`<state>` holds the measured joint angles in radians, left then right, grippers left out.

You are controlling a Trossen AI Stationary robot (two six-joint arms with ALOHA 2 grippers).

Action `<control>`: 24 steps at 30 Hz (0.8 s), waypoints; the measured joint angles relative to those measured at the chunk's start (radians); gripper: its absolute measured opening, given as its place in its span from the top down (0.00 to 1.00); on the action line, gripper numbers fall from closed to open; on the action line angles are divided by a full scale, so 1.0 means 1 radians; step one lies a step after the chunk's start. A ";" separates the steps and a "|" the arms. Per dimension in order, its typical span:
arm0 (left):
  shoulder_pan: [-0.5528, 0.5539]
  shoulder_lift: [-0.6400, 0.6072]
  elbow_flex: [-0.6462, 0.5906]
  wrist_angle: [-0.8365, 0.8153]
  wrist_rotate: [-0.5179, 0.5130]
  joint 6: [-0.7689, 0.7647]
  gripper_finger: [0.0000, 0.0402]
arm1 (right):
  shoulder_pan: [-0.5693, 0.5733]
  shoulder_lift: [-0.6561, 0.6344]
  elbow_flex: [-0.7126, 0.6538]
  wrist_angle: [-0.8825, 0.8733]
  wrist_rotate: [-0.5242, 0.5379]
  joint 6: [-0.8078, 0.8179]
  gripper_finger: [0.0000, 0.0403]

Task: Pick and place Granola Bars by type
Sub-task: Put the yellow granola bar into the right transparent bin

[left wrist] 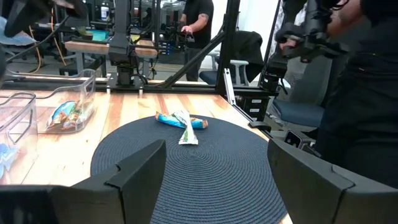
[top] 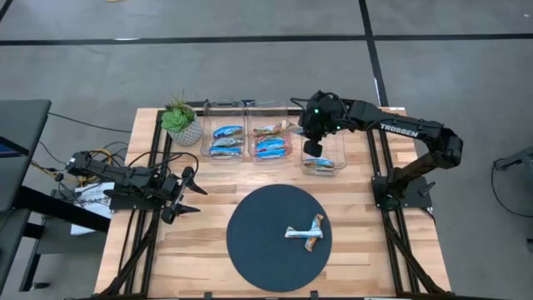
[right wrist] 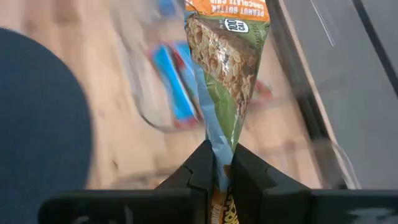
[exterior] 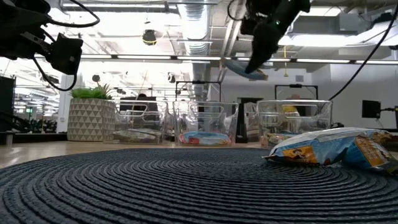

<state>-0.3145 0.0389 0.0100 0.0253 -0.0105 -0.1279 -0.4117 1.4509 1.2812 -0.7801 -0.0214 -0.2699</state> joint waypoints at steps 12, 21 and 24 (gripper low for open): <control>0.000 0.000 0.000 0.000 0.000 0.000 0.32 | -0.105 0.000 0.000 -0.264 0.053 0.001 0.92; 0.000 0.000 0.000 0.000 0.000 0.000 0.32 | -0.134 0.001 0.000 -0.414 0.053 -0.048 0.92; 0.000 0.000 0.000 0.000 0.000 0.000 0.32 | -0.134 0.001 0.000 -0.415 0.052 -0.070 0.92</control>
<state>-0.3145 0.0391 0.0100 0.0254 -0.0105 -0.1280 -0.5457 1.4517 1.2813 -1.1951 0.0302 -0.3395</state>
